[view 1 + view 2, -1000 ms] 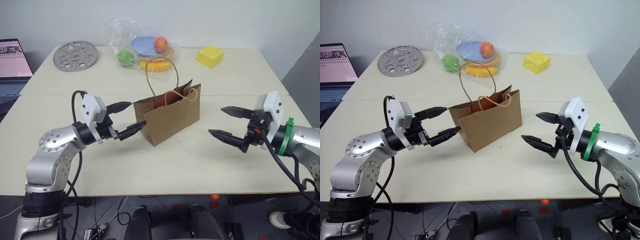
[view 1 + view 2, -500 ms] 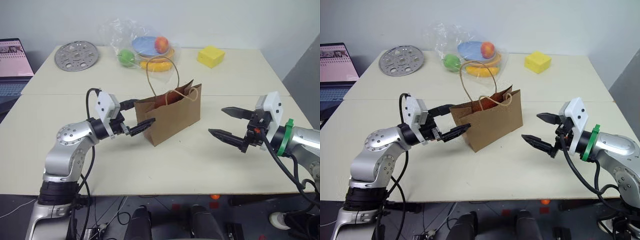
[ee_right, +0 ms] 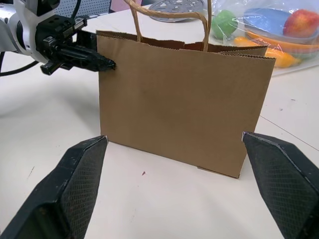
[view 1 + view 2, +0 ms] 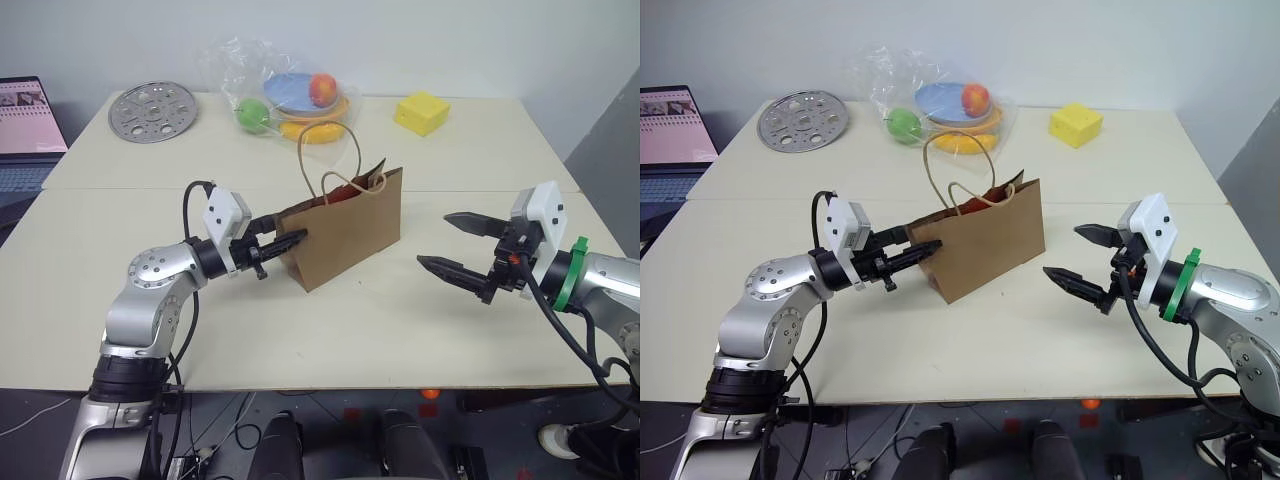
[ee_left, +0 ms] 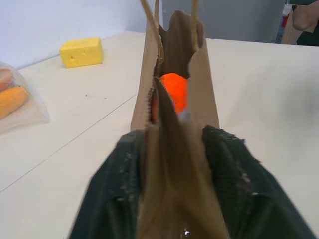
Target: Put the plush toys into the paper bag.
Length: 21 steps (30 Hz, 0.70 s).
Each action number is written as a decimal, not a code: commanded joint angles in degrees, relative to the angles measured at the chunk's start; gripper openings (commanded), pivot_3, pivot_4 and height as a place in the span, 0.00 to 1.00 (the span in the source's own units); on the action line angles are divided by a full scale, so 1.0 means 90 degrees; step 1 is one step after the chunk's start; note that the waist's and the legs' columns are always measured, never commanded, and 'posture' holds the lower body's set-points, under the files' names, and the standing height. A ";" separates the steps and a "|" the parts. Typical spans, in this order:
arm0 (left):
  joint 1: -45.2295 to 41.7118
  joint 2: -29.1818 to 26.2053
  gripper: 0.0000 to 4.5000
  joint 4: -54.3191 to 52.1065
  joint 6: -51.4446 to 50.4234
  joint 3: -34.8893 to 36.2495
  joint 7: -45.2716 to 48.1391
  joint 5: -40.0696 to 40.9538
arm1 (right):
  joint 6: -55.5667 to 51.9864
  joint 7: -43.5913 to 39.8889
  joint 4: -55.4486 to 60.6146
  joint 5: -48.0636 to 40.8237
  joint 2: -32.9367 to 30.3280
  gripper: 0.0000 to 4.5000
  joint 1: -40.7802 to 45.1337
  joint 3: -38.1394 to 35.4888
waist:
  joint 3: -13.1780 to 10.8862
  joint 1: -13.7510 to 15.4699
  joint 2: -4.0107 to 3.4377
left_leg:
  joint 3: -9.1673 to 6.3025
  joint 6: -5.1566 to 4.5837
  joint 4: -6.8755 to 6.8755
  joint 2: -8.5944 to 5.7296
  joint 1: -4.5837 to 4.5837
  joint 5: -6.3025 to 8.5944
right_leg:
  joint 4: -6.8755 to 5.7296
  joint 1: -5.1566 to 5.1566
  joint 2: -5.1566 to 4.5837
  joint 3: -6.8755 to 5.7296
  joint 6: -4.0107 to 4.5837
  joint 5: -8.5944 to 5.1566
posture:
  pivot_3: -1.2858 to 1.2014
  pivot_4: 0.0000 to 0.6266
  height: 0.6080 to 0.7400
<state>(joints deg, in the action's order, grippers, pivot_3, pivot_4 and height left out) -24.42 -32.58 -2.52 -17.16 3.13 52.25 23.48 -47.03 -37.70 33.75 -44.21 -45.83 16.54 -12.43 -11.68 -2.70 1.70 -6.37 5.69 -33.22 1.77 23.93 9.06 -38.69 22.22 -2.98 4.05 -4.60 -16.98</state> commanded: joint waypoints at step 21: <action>-0.2101 -0.0444 0.01 0.2511 0.0777 -0.0354 0.4283 0.0657 | -0.0170 -0.1873 -0.1239 -0.0713 -0.2023 1.00 0.0346 -0.1616 | -0.0006 0.0031 -0.0006 | 0.0000 -0.0002 -0.0011 -0.0002 0.0003 0.0001 | 0.0005 -0.0006 0.0000 -0.0005 0.0000 -0.0001 | 0.52 0.24 1.00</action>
<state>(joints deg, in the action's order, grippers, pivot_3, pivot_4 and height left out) -42.11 -37.56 15.88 -13.95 1.45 87.24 30.97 -47.96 -51.87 22.97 -49.19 -62.50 19.92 -24.32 -11.74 -2.41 1.65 -6.38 5.67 -33.32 1.75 23.96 9.08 -38.66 22.16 -2.98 4.01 -4.60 -16.99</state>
